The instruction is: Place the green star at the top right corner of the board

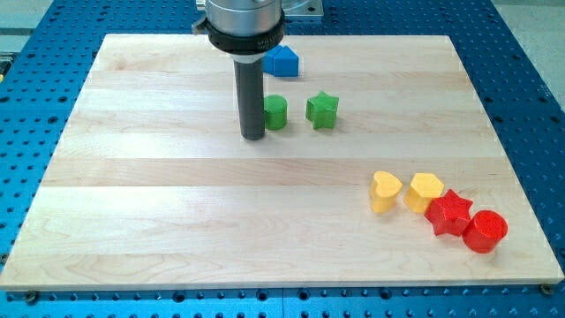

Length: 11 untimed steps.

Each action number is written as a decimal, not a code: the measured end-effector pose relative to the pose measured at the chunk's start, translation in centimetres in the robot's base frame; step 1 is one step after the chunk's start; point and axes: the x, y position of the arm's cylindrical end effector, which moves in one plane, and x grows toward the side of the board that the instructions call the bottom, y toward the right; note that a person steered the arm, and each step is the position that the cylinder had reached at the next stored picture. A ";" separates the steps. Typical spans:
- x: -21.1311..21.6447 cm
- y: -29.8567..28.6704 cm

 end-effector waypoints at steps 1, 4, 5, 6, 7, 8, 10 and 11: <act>-2.8 0.7; 0.3 3.5; 6.1 5.0; 2.9 9.2; -1.8 13.3; -6.9 17.0; -8.0 18.4; -8.3 23.0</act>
